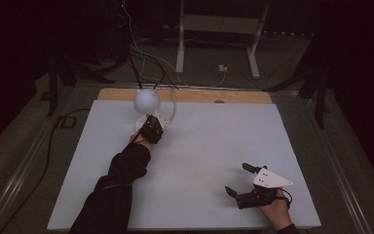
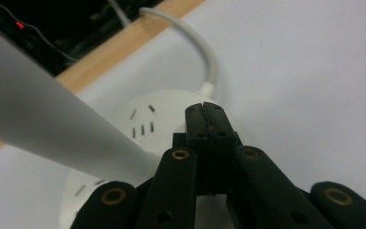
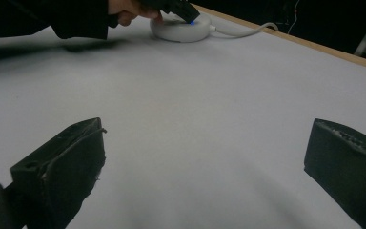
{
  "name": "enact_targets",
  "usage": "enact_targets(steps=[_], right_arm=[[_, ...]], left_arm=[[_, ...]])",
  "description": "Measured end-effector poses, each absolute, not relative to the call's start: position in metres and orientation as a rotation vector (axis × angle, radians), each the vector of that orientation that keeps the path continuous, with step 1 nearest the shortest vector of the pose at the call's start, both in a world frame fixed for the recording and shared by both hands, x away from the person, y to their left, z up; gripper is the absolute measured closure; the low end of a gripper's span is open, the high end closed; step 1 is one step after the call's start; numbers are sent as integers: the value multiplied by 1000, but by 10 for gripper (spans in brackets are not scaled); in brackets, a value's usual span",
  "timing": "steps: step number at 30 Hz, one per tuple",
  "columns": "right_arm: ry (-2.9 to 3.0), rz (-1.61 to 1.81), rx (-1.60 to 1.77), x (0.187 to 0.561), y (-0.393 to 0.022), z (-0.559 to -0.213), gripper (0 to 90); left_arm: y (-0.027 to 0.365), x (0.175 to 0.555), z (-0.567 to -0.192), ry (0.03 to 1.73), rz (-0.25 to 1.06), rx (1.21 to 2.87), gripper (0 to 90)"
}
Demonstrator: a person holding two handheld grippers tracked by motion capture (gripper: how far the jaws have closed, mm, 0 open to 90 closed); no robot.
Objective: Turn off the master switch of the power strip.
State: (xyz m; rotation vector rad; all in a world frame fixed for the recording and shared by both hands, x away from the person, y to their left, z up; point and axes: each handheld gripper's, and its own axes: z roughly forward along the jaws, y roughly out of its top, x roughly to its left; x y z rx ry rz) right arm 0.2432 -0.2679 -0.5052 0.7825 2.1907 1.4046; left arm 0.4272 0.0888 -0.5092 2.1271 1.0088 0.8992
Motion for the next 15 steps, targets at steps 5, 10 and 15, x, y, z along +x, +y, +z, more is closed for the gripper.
enact_targets(steps=[5,10,15], right_arm=[[2184,1410,792,244,-269,-505,1],[2179,1410,788,243,-269,-504,1],[2181,1411,785,243,-269,-504,1]], left_arm=[[92,414,-485,966,911,2008,900],[100,406,-472,937,872,2003,900],[99,400,-469,927,831,2012,774]])
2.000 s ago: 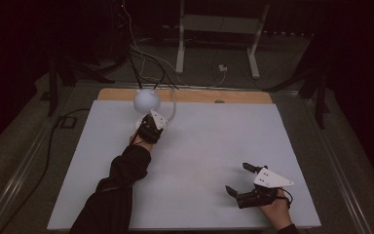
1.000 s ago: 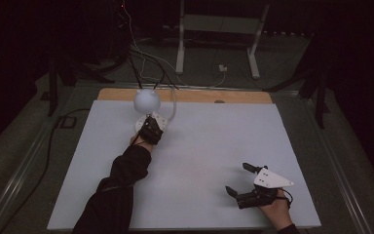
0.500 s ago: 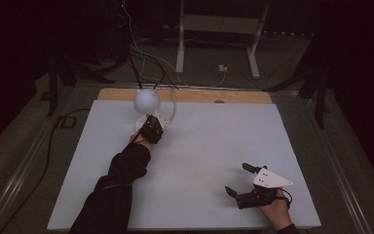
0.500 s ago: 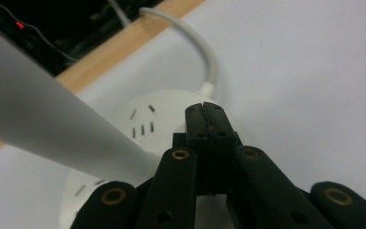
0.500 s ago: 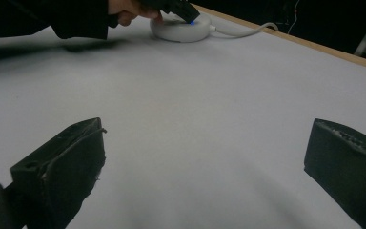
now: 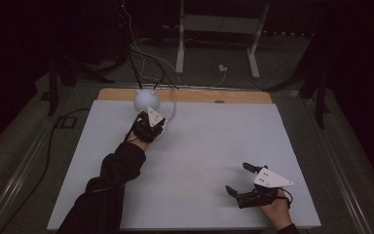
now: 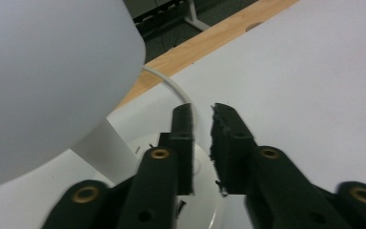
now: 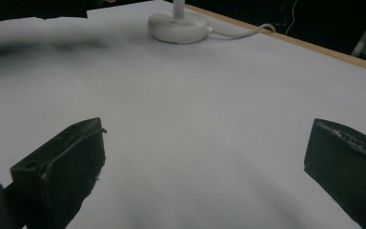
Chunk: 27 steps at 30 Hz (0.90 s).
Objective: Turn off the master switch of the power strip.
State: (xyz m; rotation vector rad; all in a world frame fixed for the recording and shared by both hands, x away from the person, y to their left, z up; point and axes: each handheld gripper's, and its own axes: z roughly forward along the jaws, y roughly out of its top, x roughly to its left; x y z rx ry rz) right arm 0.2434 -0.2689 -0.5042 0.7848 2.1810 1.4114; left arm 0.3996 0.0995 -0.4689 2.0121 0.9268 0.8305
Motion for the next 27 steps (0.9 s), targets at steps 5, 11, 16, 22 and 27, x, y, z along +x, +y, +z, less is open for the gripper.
enact_targets(steps=[5,11,16,22,27], right_arm=[[2173,1413,786,243,-270,-503,1],[2171,1417,784,243,-269,-503,1],[2167,1420,786,242,-269,-503,1],[2168,1420,783,242,-269,-502,1],[2168,1421,778,242,-268,-502,1]], left_arm=[[96,395,-463,907,758,2035,626],[94,387,-451,911,701,2054,365],[95,379,-442,889,596,2080,117],[105,365,-434,888,505,2064,11],[121,354,-434,884,460,2065,3]])
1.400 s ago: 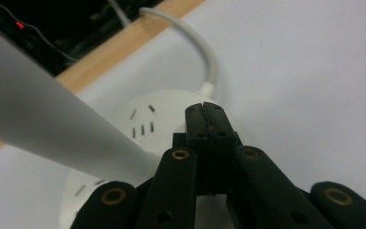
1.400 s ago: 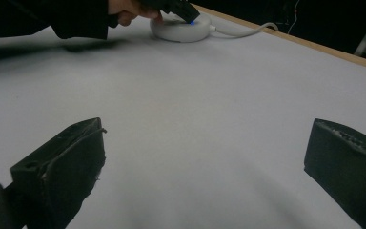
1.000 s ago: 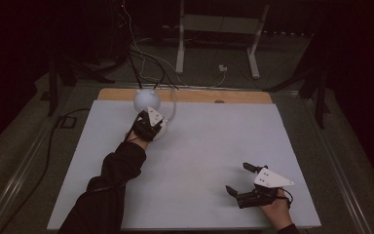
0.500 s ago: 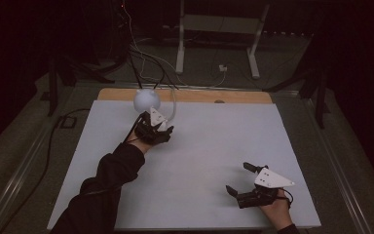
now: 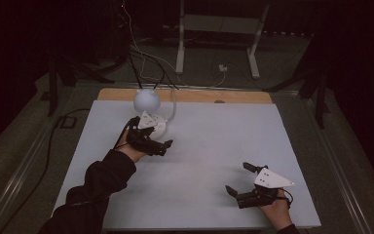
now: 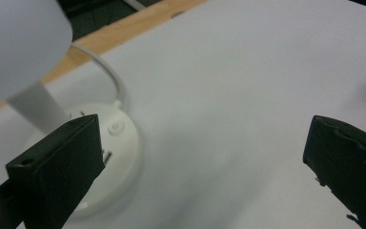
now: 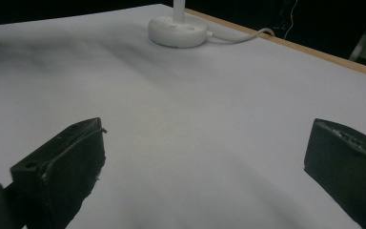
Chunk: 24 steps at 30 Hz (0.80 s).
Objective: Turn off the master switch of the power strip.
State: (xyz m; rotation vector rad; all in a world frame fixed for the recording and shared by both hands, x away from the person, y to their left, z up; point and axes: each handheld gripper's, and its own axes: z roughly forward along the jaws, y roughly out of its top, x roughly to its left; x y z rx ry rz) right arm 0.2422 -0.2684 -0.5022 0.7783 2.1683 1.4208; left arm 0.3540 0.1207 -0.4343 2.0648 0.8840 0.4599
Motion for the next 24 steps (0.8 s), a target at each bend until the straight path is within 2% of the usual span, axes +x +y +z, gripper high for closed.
enact_targets(steps=[24], right_arm=[[2178,1403,779,242,-266,-504,1]], left_arm=[[182,287,-485,895,362,2065,4]])
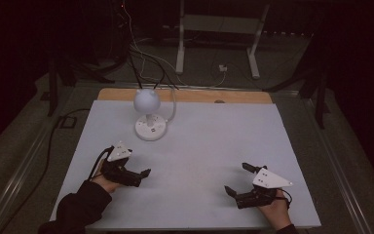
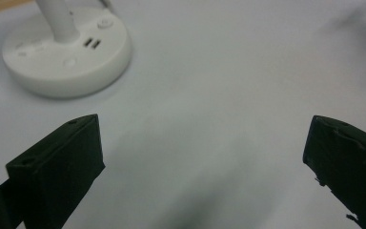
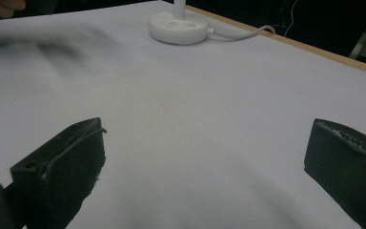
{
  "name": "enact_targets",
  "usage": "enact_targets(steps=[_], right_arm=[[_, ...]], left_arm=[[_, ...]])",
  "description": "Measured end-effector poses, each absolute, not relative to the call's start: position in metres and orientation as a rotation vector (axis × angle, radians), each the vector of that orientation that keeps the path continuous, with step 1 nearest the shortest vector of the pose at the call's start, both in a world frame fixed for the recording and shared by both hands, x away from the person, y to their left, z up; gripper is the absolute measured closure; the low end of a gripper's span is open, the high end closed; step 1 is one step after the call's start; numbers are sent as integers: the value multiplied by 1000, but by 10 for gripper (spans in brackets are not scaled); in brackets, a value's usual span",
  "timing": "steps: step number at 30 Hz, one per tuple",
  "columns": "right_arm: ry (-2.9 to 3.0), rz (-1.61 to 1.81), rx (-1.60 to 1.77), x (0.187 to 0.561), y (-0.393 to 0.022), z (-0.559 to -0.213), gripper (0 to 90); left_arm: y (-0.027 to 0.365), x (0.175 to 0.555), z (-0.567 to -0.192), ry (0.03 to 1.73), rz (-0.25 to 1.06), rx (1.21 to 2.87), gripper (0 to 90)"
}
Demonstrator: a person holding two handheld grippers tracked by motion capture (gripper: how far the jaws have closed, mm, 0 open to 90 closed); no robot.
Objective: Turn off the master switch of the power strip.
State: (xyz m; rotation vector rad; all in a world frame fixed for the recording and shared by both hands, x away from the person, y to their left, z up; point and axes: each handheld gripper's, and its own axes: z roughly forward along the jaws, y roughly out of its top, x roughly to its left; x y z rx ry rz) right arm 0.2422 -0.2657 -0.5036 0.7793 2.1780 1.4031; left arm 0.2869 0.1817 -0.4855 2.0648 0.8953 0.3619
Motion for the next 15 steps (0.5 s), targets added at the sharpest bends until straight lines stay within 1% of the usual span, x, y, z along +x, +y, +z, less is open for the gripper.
enact_targets(steps=[6,15], right_arm=[[2179,1402,780,242,-266,-504,1],[2185,1399,780,242,-266,-504,1]], left_arm=[[192,275,-492,873,368,2052,4],[204,262,-508,855,417,2070,4]])
